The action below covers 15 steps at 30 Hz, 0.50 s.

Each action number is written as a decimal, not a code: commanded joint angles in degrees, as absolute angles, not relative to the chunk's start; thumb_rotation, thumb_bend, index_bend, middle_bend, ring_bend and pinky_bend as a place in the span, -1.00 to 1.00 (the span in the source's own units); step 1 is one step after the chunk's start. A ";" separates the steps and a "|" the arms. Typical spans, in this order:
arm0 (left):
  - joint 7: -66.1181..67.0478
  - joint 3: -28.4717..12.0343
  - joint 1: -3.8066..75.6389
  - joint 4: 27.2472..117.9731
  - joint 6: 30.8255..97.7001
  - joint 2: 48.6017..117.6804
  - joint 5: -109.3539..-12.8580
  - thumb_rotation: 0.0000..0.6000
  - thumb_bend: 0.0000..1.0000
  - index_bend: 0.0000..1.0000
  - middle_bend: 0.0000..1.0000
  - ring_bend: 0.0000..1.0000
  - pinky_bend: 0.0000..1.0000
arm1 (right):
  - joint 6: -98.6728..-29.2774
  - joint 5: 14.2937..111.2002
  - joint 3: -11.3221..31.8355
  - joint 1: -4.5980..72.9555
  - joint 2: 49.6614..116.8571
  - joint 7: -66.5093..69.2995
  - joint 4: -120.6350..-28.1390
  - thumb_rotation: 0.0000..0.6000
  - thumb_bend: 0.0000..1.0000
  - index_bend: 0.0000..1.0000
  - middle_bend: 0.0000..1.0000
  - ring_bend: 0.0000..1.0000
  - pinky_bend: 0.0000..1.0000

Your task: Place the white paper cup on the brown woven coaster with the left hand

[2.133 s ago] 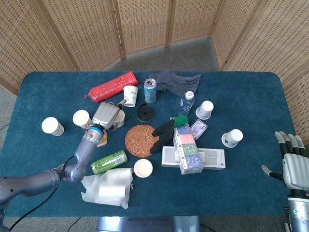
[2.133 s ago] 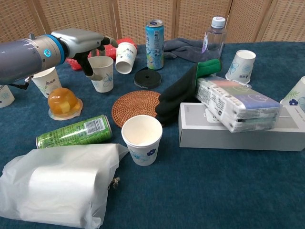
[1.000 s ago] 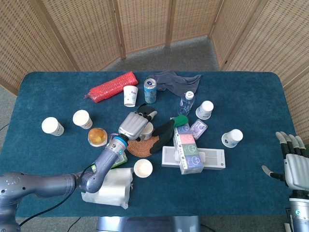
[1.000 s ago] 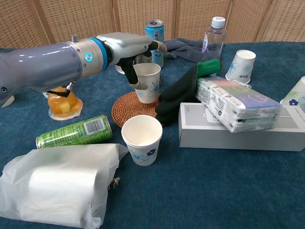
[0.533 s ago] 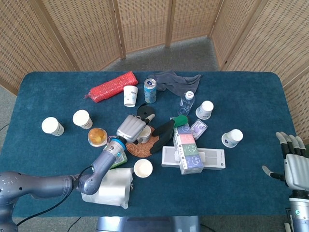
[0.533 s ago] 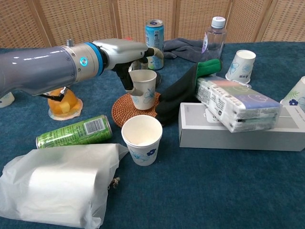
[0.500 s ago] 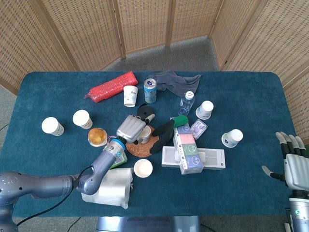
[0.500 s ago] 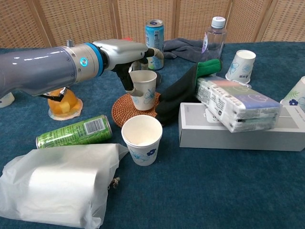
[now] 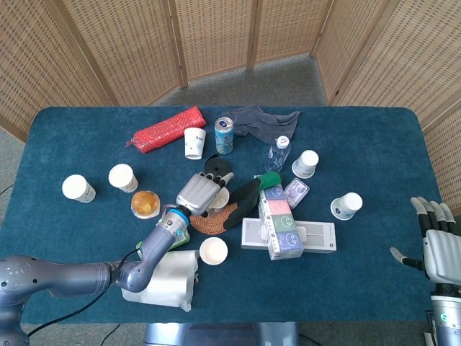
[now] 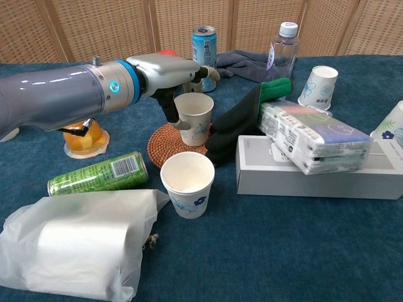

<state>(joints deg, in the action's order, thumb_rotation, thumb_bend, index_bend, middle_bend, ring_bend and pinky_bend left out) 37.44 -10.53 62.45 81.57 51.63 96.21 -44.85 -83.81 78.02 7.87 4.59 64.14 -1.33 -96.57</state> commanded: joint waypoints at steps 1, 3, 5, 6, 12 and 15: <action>37.90 -10.40 62.57 82.02 51.64 95.92 -44.48 1.00 -0.40 -0.94 -0.40 -0.44 -0.23 | -83.81 77.99 7.90 4.60 64.15 -1.29 -96.57 1.00 -0.95 -1.00 -1.00 -1.00 -1.00; 38.32 -10.35 62.71 82.48 51.47 95.61 -43.90 1.00 -0.40 -0.96 -0.43 -0.47 -0.23 | -83.83 77.97 7.92 4.60 64.17 -1.29 -96.55 1.00 -0.95 -1.00 -1.00 -1.00 -1.00; 38.39 -10.42 62.80 83.30 51.16 95.14 -43.12 1.00 -0.41 -0.98 -0.48 -0.51 -0.24 | -83.85 77.98 7.91 4.59 64.17 -1.30 -96.59 1.00 -0.95 -1.00 -1.00 -1.00 -1.00; 38.46 -10.38 62.85 83.65 51.00 94.93 -42.83 1.00 -0.40 -0.99 -0.49 -0.52 -0.24 | -83.87 77.98 7.91 4.58 64.18 -1.33 -96.59 1.00 -0.95 -1.00 -1.00 -1.00 -1.00; 39.14 -10.02 62.92 85.93 51.41 93.47 -41.62 1.00 -0.41 -1.00 -0.62 -0.65 -0.29 | -83.89 78.09 7.79 4.56 64.24 -1.55 -96.62 1.00 -0.95 -1.00 -1.00 -1.00 -1.00; 39.33 -10.01 62.98 87.52 51.44 92.27 -40.63 1.00 -0.41 -1.00 -0.64 -0.67 -0.30 | -83.86 78.09 7.79 4.58 64.24 -1.62 -96.65 1.00 -0.95 -1.00 -1.00 -1.00 -1.00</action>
<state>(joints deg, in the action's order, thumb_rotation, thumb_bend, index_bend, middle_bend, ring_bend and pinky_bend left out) 39.22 -10.02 62.95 87.02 51.38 92.72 -41.02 -83.86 78.09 7.79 4.58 64.24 -1.63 -96.65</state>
